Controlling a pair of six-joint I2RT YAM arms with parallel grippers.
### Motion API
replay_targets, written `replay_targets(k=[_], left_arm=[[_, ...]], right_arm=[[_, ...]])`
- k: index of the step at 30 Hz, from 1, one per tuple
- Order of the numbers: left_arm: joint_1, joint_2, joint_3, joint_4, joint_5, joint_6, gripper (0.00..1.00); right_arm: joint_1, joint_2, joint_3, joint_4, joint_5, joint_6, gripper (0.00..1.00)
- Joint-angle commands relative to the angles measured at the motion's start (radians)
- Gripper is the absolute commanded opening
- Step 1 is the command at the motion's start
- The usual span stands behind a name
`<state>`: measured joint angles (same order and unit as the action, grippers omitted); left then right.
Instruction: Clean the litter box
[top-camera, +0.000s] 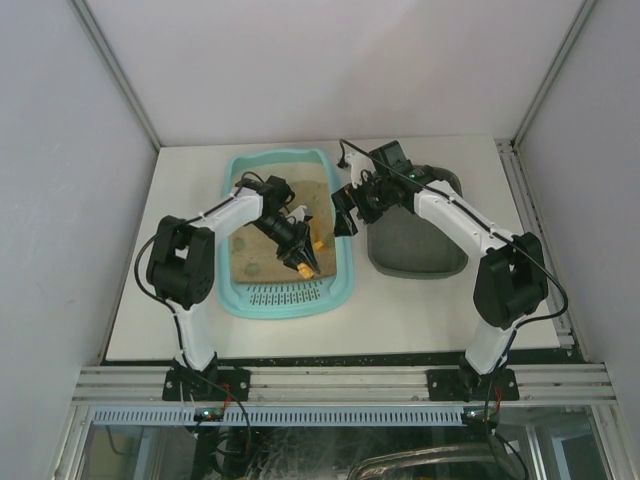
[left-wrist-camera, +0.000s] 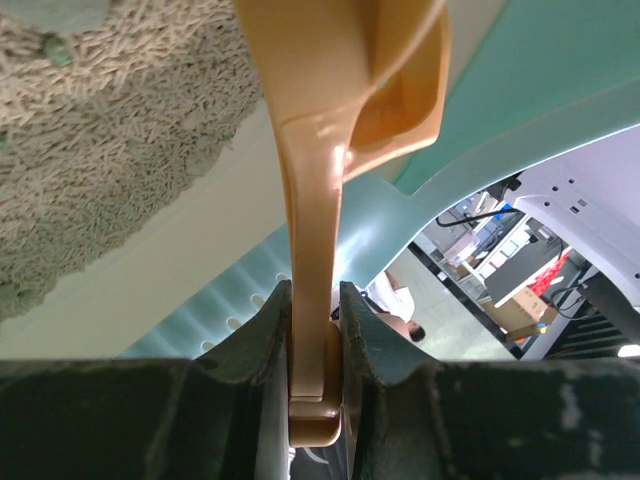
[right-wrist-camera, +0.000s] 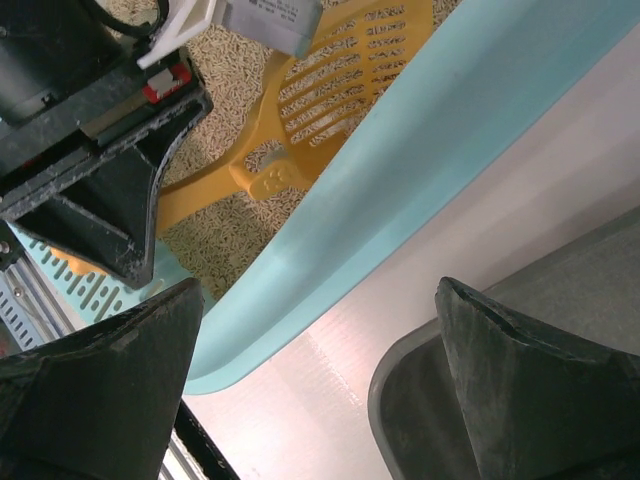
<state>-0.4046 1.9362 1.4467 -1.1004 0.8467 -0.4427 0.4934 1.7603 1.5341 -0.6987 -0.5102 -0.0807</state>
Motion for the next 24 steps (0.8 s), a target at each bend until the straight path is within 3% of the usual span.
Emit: replay_targets(k=[1, 8, 15, 24], left_arm=[[-0.071, -0.049, -0.029, 0.045, 0.077, 0.013, 0.00], [-0.073, -0.137, -0.137, -0.021, -0.105, 0.040, 0.00], [-0.073, -0.179, -0.188, -0.022, -0.093, 0.036, 0.00], [-0.073, -0.106, -0.137, 0.016, -0.049, 0.047, 0.00]], right_arm=[[0.012, 0.001, 0.016, 0.031, 0.019, 0.016, 1.00], [0.031, -0.030, -0.004, 0.034, 0.047, 0.002, 1.00], [0.044, -0.038, 0.000, 0.031, 0.070, -0.008, 1.00], [0.061, -0.038, 0.003, 0.027, 0.075, -0.013, 1.00]])
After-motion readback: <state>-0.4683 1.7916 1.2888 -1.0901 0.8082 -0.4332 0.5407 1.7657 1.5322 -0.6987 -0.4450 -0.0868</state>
